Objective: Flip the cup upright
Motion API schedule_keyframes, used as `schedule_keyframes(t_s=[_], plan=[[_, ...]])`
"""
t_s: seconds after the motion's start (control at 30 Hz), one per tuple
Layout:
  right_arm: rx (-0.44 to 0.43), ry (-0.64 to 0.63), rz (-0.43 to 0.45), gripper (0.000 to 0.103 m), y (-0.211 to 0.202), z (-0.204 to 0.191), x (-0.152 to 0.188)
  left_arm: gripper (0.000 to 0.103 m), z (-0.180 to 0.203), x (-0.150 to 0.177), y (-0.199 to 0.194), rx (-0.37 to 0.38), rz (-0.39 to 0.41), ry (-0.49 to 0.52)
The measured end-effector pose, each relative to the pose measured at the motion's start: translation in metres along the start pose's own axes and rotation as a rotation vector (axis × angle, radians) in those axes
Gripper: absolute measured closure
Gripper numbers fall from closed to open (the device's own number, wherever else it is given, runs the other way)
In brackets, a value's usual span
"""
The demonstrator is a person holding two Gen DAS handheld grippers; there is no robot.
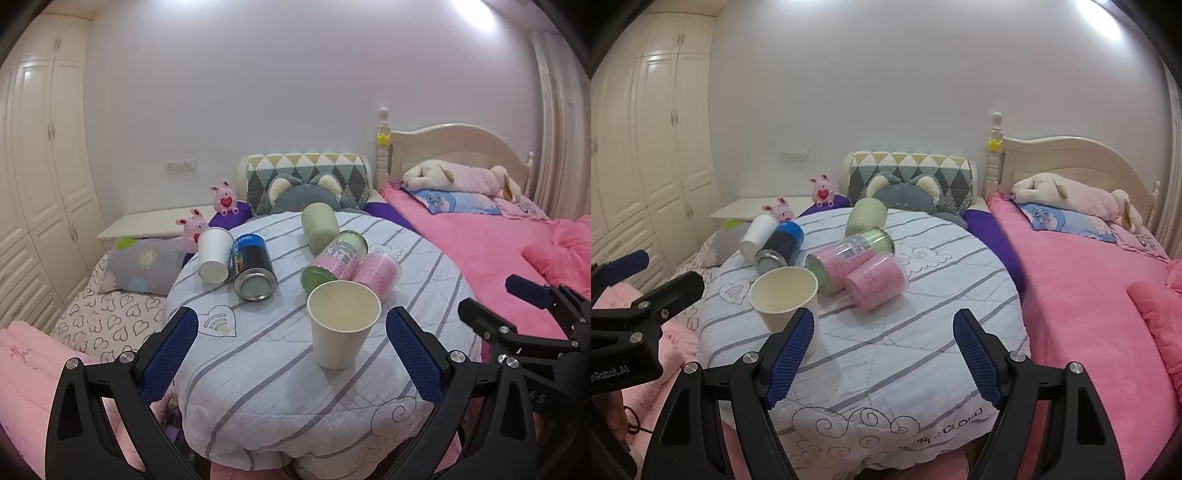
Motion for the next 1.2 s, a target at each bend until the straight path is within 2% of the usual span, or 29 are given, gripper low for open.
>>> schedule_keyframes(t_s=[0.1,0.47,0.57,1.0,1.2], plan=[[0.006,0.008,0.019,0.021,-0.003,0.003,0.0,0.0,0.002,0.0,-0.001,-0.01,0.0,0.007],[-0.029,0.034,0.084,0.02,-0.01,0.012,-0.003,0.0,0.015,-0.006,-0.007,-0.004,0.007,0.025],[-0.023,0.034,0.108,0.016,-0.013,0.014,-0.003,0.0,0.018,-0.006,-0.007,0.003,0.0,0.022],[-0.025,0.06,0.131,0.016,-0.019,0.025,-0.003,0.0,0.022,-0.007,-0.003,0.0,-0.03,0.014],[-0.025,0.06,0.137,0.016,-0.02,0.026,-0.002,0.0,0.024,-0.006,-0.004,-0.017,-0.016,0.026]])
Point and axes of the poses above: each gripper's, at about its wrist camera, not at the fingertips, and y roughly the way its jaws point, z to its right, x to its underside, the point moved 3 cm from there along y, roughly the way its jaws point
